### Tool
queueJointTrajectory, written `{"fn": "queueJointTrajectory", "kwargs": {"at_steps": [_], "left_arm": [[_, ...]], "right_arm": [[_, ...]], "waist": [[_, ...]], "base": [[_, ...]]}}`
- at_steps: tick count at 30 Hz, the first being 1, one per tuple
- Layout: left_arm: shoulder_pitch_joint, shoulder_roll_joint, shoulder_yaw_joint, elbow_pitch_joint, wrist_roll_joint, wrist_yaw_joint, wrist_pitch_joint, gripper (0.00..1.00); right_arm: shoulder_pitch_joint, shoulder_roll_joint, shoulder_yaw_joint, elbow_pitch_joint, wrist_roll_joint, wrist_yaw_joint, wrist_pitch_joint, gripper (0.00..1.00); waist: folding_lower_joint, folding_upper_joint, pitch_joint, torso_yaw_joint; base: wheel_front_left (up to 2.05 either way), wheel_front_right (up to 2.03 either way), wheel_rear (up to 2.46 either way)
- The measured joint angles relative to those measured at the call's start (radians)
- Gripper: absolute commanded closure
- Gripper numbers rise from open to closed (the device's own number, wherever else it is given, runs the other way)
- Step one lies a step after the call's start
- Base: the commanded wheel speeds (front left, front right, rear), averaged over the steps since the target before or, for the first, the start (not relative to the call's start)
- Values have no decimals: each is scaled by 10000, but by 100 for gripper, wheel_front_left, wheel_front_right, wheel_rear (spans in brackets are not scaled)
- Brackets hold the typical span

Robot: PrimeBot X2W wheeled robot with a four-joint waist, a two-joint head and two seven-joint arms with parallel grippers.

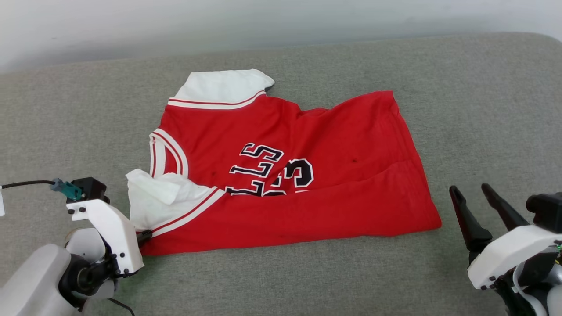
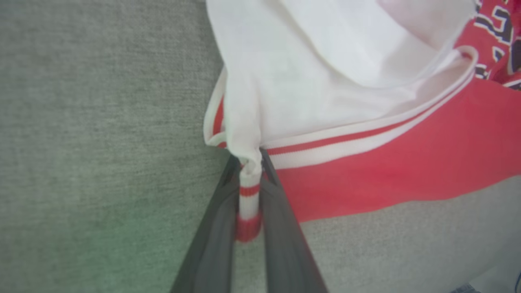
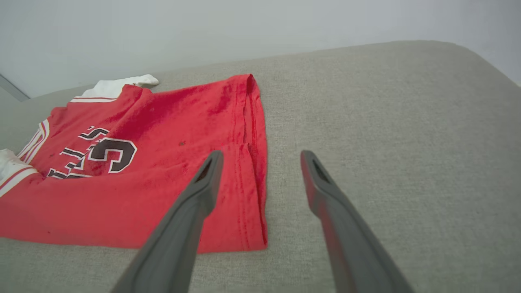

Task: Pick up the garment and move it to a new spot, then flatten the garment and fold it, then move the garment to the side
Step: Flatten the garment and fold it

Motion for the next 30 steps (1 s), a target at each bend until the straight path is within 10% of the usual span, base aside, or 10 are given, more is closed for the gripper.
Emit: {"fn": "queueJointTrajectory", "kwargs": {"at_steps": [11, 23, 24, 25, 30], "left_arm": [[-247, -138, 77, -1392, 470, 142, -775, 100], [-508, -142, 15, -2447, 700, 313, -865, 100], [-485, -140, 19, -2452, 694, 313, -892, 100], [-453, -142, 23, -2451, 665, 314, -890, 100], [-315, -194, 79, -2445, 543, 328, -995, 100]], "right_arm": [[-1212, -779, -270, 1321, 1271, 0, 5001, 0], [-2640, -523, -27, 2755, 1576, -10, 6746, 3], [-2695, -558, 19, 2801, 1693, -19, 6811, 70], [-2726, -562, 35, 2821, 1816, -21, 6847, 100], [-2750, -523, 391, 2844, 2050, -15, 6794, 100]], "waist": [[1, 0, 75, 677], [1, 0, 920, 1342], [1, 0, 936, 1356], [1, 0, 933, 1356], [2, 0, 769, 1318]], "base": [[0, 0, 0], [0, 0, 0], [0, 0, 0], [0, 0, 0], [0, 0, 0]]}}
